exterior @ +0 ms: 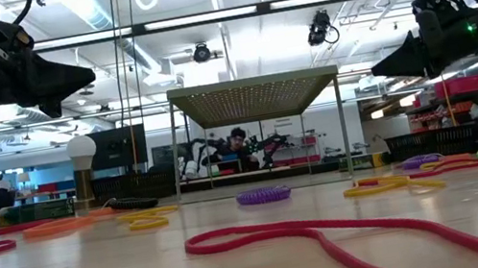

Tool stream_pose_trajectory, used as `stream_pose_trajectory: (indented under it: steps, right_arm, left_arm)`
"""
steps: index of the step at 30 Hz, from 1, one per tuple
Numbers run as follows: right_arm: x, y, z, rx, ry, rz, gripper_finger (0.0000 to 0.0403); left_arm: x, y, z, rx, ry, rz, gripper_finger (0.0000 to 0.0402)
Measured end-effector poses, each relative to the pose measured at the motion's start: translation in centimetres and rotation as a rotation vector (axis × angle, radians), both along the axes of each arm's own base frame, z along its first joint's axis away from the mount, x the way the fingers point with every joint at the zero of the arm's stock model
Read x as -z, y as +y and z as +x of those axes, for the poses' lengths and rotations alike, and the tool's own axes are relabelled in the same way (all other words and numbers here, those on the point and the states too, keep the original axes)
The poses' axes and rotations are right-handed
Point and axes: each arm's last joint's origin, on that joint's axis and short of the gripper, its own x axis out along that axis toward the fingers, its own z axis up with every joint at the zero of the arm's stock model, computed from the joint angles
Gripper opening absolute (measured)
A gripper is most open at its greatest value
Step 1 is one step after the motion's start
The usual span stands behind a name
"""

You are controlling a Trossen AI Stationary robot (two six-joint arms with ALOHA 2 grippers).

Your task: Pick & Place Office Desk Supplies

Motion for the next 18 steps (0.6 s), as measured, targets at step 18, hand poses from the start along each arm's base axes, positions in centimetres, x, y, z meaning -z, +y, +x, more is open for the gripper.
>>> stream_pose_trajectory:
  steps: [18]
  right_arm:
    - [0.00, 0.00, 0.00, 0.000, 0.000, 0.000, 0.0048]
  left_arm:
    - [-0.59, 0.47, -0.23, -0.177, -0.055, 0.026, 0.0058]
